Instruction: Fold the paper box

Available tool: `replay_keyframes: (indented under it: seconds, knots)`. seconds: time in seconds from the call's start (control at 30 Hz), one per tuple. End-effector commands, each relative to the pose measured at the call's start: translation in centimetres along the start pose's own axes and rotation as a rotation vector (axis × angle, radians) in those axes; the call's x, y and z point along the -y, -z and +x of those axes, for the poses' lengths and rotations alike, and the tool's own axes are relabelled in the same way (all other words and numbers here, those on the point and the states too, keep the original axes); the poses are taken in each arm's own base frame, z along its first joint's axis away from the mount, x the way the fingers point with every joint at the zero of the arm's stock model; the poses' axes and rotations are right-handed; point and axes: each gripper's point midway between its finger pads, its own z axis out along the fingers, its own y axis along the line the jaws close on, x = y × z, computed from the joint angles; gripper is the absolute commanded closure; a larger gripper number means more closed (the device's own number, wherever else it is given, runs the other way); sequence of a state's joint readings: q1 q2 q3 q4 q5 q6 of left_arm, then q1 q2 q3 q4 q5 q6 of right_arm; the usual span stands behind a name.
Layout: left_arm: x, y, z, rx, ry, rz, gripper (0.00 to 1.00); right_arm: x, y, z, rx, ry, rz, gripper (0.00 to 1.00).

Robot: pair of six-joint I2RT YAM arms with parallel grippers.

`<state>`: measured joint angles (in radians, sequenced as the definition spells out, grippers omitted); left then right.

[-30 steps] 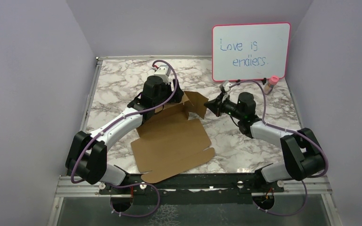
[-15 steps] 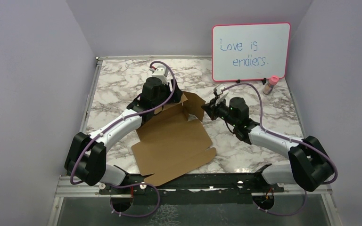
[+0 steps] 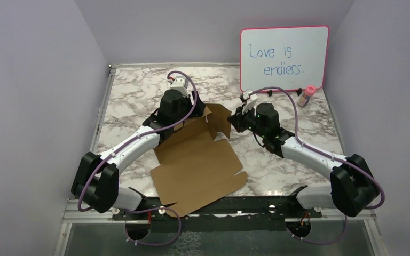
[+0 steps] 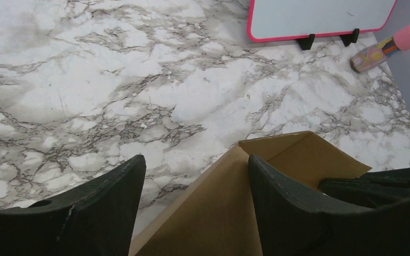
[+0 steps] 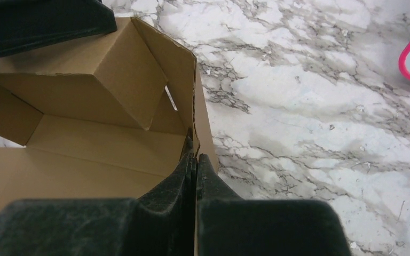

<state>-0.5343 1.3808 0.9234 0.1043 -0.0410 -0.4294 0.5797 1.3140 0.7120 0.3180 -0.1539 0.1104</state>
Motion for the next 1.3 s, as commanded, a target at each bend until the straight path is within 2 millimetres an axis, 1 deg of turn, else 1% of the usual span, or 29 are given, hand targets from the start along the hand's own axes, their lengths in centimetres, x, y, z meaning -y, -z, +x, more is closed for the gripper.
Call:
replay_keyframes:
  seconds: [0.0, 0.1, 0.27, 0.37, 0.53, 0.63, 0.73, 0.9, 1.03, 1.13, 1.2, 1.27]
  knots:
    - [-0.6, 0.4, 2.5, -0.064, 0.002, -0.03, 0.29, -1.5, 0.5, -3.0, 0.062, -0.08, 0.01, 0.95]
    - [-0.4, 0.5, 2.5, -0.058, 0.003, -0.023, 0.29, -2.8, 0.5, -1.9, 0.05, -0.092, 0.014, 0.92]
    - [-0.1, 0.7, 2.6, -0.051, -0.006, -0.012, 0.3, -4.3, 0.6, 0.8, 0.048, -0.115, 0.024, 0.9]
    - [0.0, 0.9, 2.7, -0.05, -0.02, -0.003, 0.3, -5.2, 0.7, 2.2, 0.048, -0.103, -0.002, 0.87]
    - [0.4, 1.3, 3.1, -0.042, -0.051, 0.031, 0.3, -5.7, 1.3, 4.4, 0.074, -0.084, -0.055, 0.82]
    - [0.7, 1.6, 3.4, -0.038, -0.066, 0.055, 0.3, -5.5, 1.7, 5.0, 0.101, -0.07, -0.062, 0.78]
    - [0.7, 1.8, 3.8, -0.041, -0.088, 0.063, 0.3, -5.2, 2.0, 5.2, 0.118, -0.056, -0.05, 0.74]
    - [0.3, 2.0, 4.3, -0.05, -0.113, 0.045, 0.3, -4.2, 2.5, 4.8, 0.149, -0.04, -0.004, 0.71]
    - [0.2, 2.0, 4.2, -0.049, -0.122, 0.04, 0.3, -4.1, 3.2, 4.1, 0.173, -0.009, -0.001, 0.64]
    - [0.2, 1.8, 4.4, -0.056, -0.125, 0.04, 0.3, -4.1, 4.1, 2.8, 0.199, 0.025, -0.001, 0.57]
    - [0.3, 1.7, 4.5, -0.058, -0.125, 0.042, 0.3, -4.2, 4.6, 1.6, 0.215, 0.055, -0.003, 0.52]
    - [0.3, 1.7, 4.4, -0.058, -0.127, 0.042, 0.3, -3.9, 5.2, 0.1, 0.235, 0.079, 0.021, 0.49]
